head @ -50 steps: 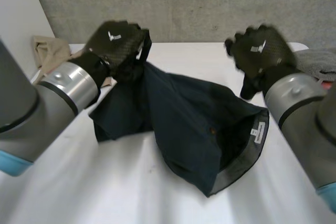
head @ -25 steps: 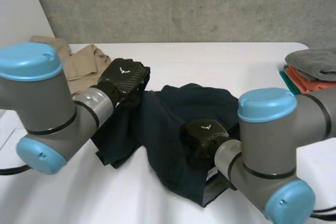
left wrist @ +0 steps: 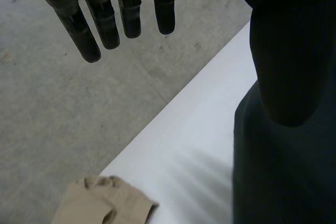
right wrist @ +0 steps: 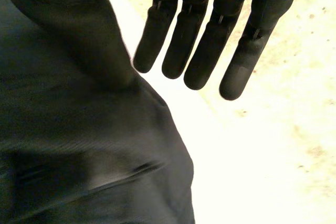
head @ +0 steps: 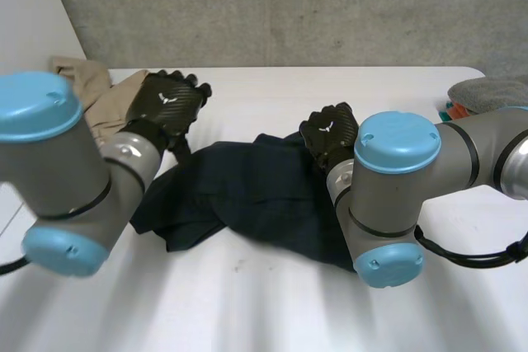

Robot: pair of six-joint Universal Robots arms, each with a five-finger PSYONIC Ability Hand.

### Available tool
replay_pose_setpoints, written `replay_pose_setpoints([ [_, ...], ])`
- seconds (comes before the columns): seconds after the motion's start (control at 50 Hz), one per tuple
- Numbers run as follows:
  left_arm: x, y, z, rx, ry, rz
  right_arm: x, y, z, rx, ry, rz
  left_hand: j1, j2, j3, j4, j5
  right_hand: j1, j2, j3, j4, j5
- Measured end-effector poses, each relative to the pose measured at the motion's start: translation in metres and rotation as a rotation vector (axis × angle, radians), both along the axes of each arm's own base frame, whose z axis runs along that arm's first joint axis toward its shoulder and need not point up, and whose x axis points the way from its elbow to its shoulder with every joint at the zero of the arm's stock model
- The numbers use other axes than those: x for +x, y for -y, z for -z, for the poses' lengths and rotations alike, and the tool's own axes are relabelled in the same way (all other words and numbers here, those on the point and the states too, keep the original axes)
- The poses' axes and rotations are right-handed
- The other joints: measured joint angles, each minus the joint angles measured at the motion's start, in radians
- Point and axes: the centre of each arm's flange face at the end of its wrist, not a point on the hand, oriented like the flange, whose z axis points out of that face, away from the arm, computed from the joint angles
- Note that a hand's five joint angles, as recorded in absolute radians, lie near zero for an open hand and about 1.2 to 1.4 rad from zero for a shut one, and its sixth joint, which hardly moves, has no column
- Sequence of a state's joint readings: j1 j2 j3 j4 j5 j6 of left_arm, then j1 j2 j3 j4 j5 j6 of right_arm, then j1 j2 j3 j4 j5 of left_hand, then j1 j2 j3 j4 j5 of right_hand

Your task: Fold the laundry.

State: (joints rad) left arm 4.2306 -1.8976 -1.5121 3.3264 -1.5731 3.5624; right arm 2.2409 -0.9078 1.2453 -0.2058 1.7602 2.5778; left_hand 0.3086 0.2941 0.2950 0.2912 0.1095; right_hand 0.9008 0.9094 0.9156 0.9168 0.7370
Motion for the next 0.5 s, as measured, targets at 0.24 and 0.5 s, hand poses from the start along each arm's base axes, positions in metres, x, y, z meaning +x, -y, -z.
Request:
replay_pose_setpoints([
  [0.24, 0.021, -0.052, 0.024, 0.154, -0.027, -0.023, -0.022, -0.024, -0.029, 0.020, -0.021, 0.001, 0.000, 0.000, 0.000, 0.000, 0.000, -0.477, -0.484, -0.497, -0.510, -0.525],
  [0.5, 0.046, -0.021, 0.046, 0.207, -0.007, -0.137, -0.066, -0.086, -0.046, 0.323, -0.020, 0.022, 0.028, 0.035, 0.034, 0.033, 0.041, -0.477, -0.484, -0.497, -0.510, -0.525],
])
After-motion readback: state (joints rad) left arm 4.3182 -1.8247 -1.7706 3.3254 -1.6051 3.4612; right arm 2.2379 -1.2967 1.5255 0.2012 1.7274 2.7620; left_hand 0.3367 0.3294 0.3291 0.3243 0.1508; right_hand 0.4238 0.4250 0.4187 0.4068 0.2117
